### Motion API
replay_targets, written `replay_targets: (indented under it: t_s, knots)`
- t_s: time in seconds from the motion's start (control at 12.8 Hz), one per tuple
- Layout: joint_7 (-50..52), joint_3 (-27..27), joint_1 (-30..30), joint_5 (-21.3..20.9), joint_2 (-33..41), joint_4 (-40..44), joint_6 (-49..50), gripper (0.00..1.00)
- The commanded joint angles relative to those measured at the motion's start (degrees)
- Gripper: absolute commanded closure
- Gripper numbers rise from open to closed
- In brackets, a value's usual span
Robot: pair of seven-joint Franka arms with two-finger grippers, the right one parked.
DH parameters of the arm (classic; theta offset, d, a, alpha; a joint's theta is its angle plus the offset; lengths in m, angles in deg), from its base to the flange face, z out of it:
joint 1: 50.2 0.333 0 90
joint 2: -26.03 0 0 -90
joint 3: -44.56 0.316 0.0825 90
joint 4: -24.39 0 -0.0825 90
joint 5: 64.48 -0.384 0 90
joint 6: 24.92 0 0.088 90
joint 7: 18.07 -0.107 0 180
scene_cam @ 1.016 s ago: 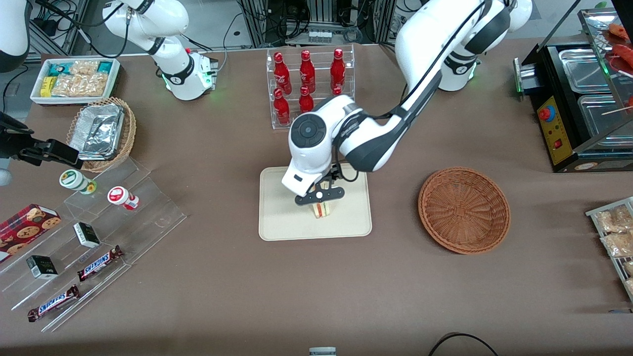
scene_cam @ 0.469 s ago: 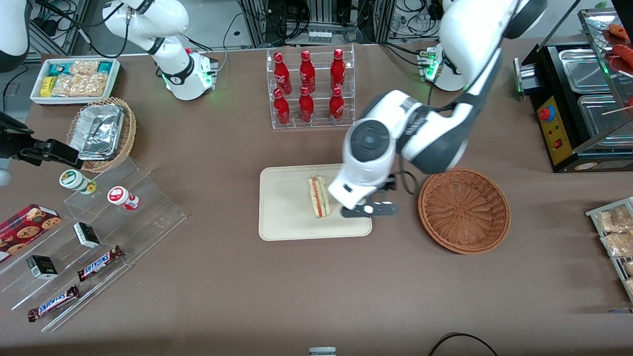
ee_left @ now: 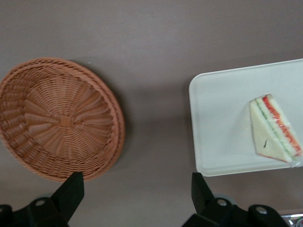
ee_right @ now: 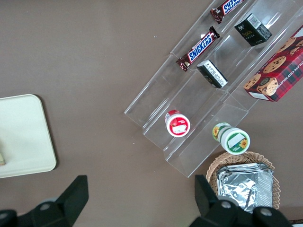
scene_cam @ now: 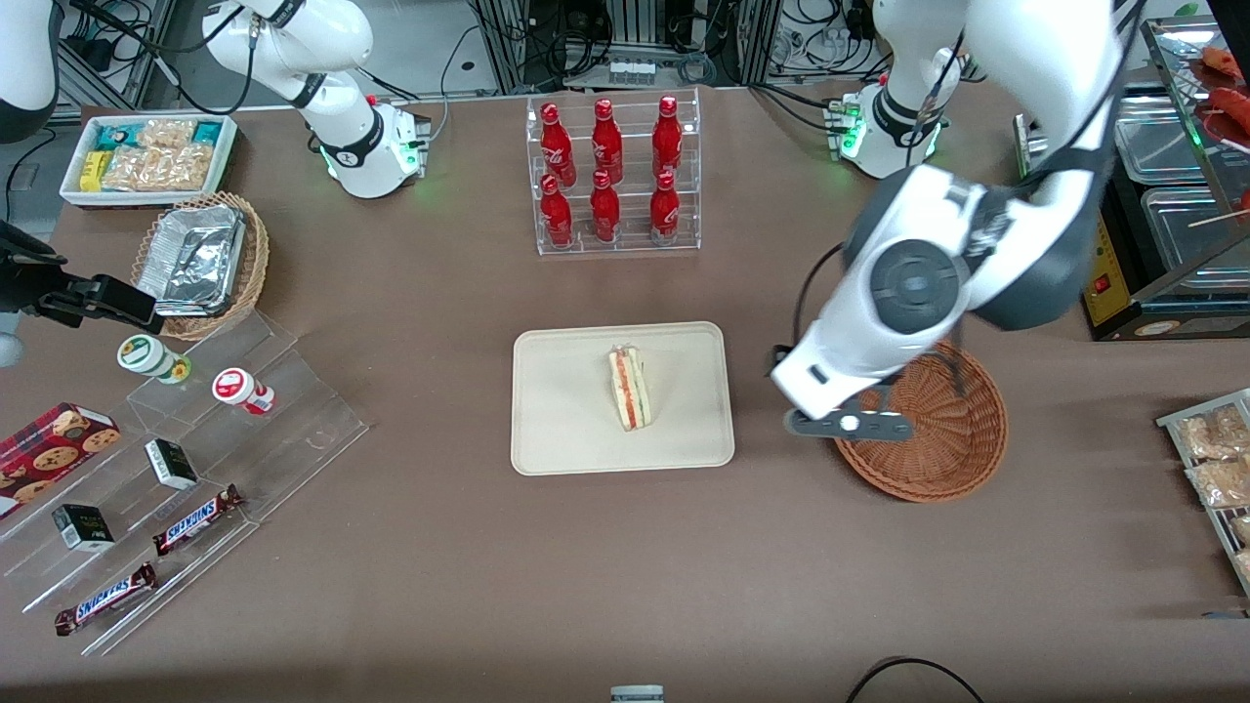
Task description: Place sandwich from basket to tray
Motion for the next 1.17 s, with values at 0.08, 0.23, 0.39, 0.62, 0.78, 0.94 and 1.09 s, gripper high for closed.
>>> replay_targets:
  t_s: [0.08,0.23,0.39,0.62,0.78,0.94,1.09]
  knots:
    - [-8.27,-0.24,6.32,3.37,8.11,-6.92,2.7,0.0]
    - [-13.89,-0.06,10.18,4.25,10.31,-7.1,6.39,0.0]
    - [-17.95,0.02,13.7,4.26,12.77,-8.06,8.25,0.0]
    - [-21.12,1.94,15.48,4.35,17.43,-10.87,10.62,0.0]
    - [-21.39,4.23,14.78,4.35,19.63,-11.14,12.73,0.0]
    - [-21.39,10.01,9.7,4.43,22.0,-11.14,14.83,0.0]
    - [-21.39,11.45,8.54,4.52,23.59,-11.14,16.6,0.0]
